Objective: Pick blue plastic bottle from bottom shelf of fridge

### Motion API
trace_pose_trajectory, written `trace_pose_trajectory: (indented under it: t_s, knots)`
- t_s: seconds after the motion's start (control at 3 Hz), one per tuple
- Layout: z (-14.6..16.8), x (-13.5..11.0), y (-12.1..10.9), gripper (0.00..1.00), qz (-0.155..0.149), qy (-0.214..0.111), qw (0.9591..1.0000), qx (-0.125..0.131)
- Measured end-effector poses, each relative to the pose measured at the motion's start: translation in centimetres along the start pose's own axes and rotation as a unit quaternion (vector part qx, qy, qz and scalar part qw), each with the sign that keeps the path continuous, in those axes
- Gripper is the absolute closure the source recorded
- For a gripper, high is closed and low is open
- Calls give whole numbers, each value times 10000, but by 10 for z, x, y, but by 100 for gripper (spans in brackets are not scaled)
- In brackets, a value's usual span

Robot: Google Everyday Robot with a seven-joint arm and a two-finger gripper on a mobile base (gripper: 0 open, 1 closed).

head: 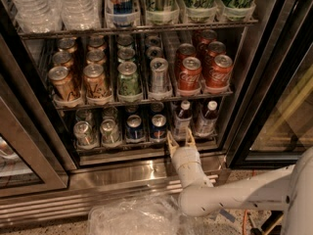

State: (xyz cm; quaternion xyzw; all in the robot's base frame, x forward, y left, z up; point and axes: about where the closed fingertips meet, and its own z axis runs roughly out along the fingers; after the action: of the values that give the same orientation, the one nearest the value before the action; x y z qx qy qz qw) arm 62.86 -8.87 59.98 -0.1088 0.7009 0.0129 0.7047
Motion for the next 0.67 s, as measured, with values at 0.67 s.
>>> trace_pose_trajectory:
  t_s: [0.67]
  knots:
    - [10, 4, -20, 45, -92, 13, 9995, 304]
